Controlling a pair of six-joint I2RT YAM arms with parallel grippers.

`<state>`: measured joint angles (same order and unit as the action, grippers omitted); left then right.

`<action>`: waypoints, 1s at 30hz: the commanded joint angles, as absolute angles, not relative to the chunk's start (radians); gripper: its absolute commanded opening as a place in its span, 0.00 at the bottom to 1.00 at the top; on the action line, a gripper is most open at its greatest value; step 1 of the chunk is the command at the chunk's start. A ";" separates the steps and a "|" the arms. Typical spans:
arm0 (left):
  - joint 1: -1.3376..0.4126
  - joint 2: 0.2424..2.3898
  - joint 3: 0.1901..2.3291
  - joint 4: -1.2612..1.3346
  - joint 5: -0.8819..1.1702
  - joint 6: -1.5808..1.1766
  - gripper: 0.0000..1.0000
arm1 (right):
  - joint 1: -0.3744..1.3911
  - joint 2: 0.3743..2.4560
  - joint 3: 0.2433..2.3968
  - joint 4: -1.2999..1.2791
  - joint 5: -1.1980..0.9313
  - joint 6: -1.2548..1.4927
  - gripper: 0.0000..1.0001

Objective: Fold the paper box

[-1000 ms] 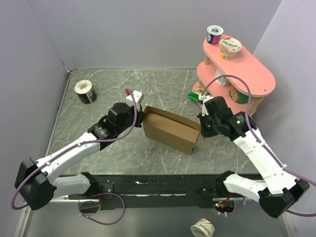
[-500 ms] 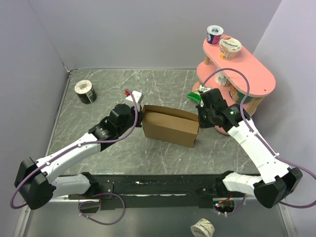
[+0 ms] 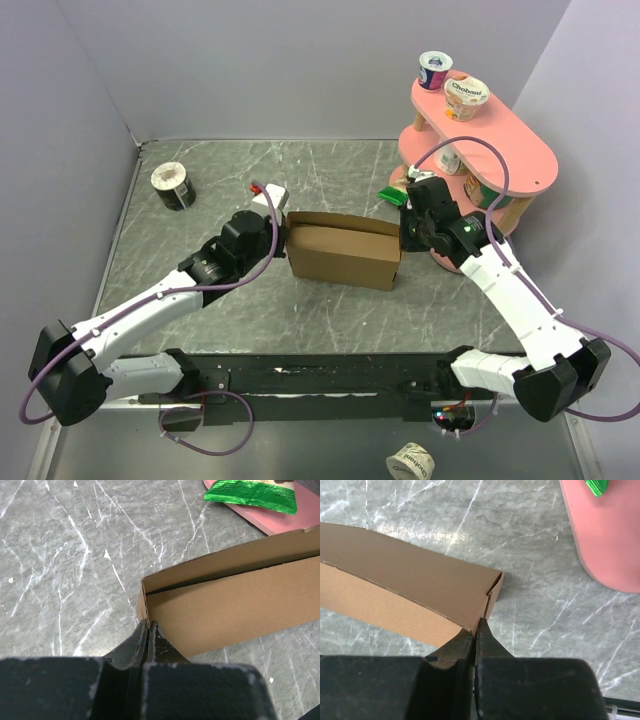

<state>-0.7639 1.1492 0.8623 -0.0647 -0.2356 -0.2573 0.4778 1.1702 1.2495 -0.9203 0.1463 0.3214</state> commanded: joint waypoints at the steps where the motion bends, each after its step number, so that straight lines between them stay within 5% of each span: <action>1: -0.801 1.158 0.833 -0.132 -0.117 -0.288 0.01 | 0.500 1.163 1.241 -0.698 0.009 0.399 0.00; 30: -0.801 1.169 0.814 -0.115 -0.081 -0.307 0.01 | 0.499 1.091 1.069 -0.529 0.103 0.499 0.00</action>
